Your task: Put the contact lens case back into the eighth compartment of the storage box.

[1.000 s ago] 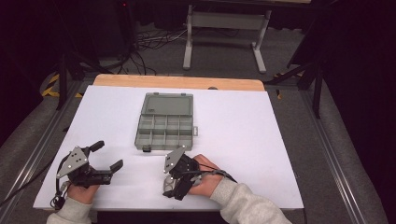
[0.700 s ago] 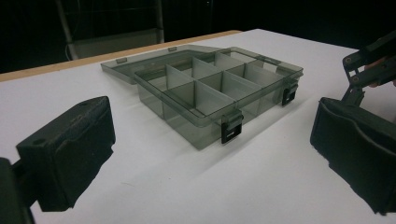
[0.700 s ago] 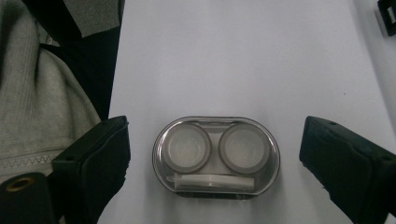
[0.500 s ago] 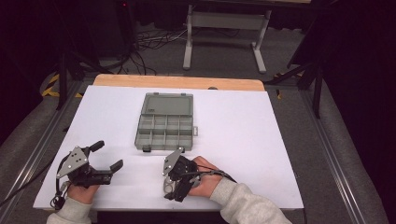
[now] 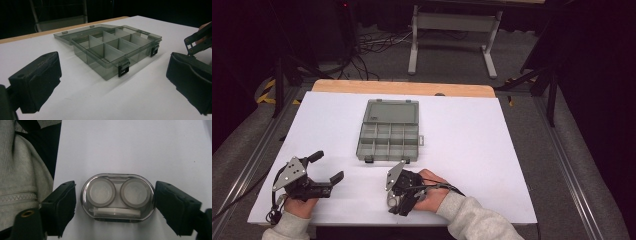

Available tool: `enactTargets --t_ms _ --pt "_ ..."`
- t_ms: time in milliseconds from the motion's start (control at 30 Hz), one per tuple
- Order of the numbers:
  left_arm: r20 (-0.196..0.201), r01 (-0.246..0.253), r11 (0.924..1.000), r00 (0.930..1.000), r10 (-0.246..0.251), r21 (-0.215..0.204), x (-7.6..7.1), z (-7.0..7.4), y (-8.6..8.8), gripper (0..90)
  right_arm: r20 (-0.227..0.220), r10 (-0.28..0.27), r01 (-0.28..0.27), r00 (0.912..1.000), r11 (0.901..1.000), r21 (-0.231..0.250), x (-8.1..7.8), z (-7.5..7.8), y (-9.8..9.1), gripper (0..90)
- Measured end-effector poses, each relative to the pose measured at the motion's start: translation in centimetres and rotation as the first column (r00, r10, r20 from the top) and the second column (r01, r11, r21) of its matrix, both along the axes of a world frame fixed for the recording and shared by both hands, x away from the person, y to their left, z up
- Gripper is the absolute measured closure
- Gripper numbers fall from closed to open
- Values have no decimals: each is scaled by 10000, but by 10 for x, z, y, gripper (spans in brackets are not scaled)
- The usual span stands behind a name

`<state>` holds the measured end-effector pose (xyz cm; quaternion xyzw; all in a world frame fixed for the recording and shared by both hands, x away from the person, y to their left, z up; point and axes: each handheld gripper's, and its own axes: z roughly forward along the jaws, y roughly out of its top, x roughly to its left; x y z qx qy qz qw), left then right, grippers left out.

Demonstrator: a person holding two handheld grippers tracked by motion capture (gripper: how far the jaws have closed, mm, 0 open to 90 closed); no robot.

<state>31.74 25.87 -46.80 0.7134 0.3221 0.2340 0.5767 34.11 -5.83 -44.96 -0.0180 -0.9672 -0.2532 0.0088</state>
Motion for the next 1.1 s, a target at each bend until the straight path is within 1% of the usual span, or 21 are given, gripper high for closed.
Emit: enactTargets --t_ms 33,167,433,800,833,1100 --pt "13 -9 10000 10000 9 8 0 0 0 7 64 12 -12 10000 10000 -46 -1 0 0 234" --pt "15 -5 10000 10000 5 -5 0 0 0 7 234 27 -24 9997 9999 -127 -1 0 0 264" --pt "-5 5 10000 10000 -5 -7 0 0 0 6 414 93 -84 9991 9997 -220 -3 0 1 268" --pt "-5 8 10000 10000 -8 -5 0 0 0 7 424 136 -125 9990 9996 -257 -3 0 1 268" --pt "63 -26 10000 10000 26 -14 0 0 0 6 437 140 -129 9989 9996 -257 -3 0 1 269" --pt "80 -55 10000 10000 55 3 0 0 0 7 525 185 -179 9984 9998 -105 -2 4 -1 269"
